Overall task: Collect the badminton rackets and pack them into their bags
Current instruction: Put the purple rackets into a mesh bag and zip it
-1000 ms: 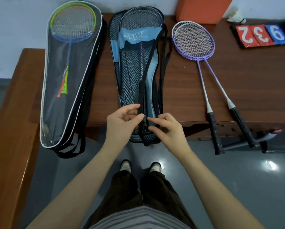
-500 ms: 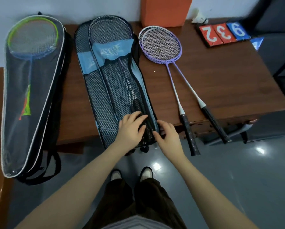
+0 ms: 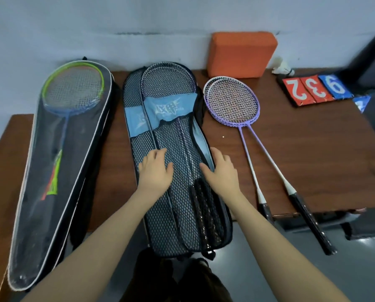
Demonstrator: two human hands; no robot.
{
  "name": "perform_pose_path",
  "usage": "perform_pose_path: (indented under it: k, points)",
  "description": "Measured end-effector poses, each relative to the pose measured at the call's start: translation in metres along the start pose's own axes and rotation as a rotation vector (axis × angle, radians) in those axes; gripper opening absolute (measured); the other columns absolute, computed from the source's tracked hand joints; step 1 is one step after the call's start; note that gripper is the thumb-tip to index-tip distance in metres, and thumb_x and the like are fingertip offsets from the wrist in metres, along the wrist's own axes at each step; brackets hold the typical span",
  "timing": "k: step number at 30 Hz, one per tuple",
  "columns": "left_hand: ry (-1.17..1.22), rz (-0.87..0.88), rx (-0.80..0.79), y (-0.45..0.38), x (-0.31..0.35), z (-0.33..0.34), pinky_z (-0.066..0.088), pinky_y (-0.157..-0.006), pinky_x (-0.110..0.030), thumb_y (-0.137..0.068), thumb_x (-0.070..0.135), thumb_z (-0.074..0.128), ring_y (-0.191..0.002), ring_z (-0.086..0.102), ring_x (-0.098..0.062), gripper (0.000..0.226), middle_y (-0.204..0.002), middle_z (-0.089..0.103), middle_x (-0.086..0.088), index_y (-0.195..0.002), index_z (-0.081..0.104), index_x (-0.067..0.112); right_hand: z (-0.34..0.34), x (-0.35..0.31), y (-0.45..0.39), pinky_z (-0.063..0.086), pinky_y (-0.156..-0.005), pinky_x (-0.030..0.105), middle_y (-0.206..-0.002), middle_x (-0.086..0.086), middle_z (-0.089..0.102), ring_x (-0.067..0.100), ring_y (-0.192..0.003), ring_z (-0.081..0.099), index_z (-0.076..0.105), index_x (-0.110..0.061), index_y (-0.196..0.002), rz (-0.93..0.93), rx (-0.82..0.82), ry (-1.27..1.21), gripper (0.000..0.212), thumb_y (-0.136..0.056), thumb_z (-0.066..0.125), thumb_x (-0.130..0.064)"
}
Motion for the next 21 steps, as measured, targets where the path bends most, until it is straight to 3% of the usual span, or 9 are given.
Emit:
perform_pose_path:
  k: [10,14,16,18,21]
  points:
    - [0.031,0.042,-0.114,-0.121,-0.039,-0.008,0.037,-0.099,-0.047,-0.093,0.035,0.049,-0.115,0.047,-0.031,0.05,-0.128,0.044,-0.012,-0.137,0.036,0.014,0.028,-0.034,-0.094,0.033,-0.095,0.048,-0.124,0.013,0.053,0.033,-0.116,0.046,0.037,-0.024,-0.138,0.204,0.056,0.234,0.055,-0.089,0.05,-0.045]
    - [0.131,-0.008,-0.153,-0.145,-0.042,-0.002,0.041,-0.097,-0.046,-0.087,0.029,0.061,-0.106,0.051,-0.034,0.059,-0.127,0.033,-0.014,-0.136,0.032,0.011,0.033,-0.036,-0.103,0.033,-0.096,0.047,-0.123,0.01,0.056,0.03,-0.115,0.049,0.037,-0.024,-0.138,0.264,0.011,0.142,0.055,-0.089,0.055,-0.042]
    - [0.222,-0.04,-0.136,-0.149,-0.045,-0.001,0.041,-0.098,-0.033,-0.086,0.017,0.063,-0.1,0.052,-0.028,0.064,-0.128,0.029,-0.014,-0.14,0.029,0.009,0.035,-0.039,-0.105,0.038,-0.094,0.046,-0.121,0.007,0.059,0.029,-0.111,0.054,0.04,-0.023,-0.136,0.218,0.008,0.097,0.051,-0.089,0.057,-0.033]
    - [0.315,-0.059,-0.105,-0.15,-0.046,-0.003,0.029,-0.089,-0.009,-0.087,0.007,0.059,-0.096,0.046,-0.015,0.062,-0.129,0.028,-0.014,-0.141,0.029,0.006,0.036,-0.042,-0.105,0.043,-0.091,0.047,-0.116,0.007,0.061,0.03,-0.104,0.057,0.042,-0.023,-0.134,0.144,0.01,0.081,0.049,-0.088,0.058,-0.023]
    - [0.431,-0.066,0.008,-0.148,-0.047,-0.013,0.026,-0.082,-0.005,-0.087,0.005,0.059,-0.079,0.047,-0.009,0.056,-0.127,0.034,-0.012,-0.138,0.035,0.003,0.035,-0.043,-0.108,0.047,-0.09,0.04,-0.118,0.007,0.06,0.028,-0.103,0.058,0.045,-0.022,-0.133,0.097,0.027,-0.041,0.049,-0.087,0.057,-0.011]
Point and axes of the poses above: each hand's wrist, its own y-axis away from the middle knuckle, its own z-axis out of the palm, x = y × z, the point moved 4 cm from there along -y, towards the middle knuckle
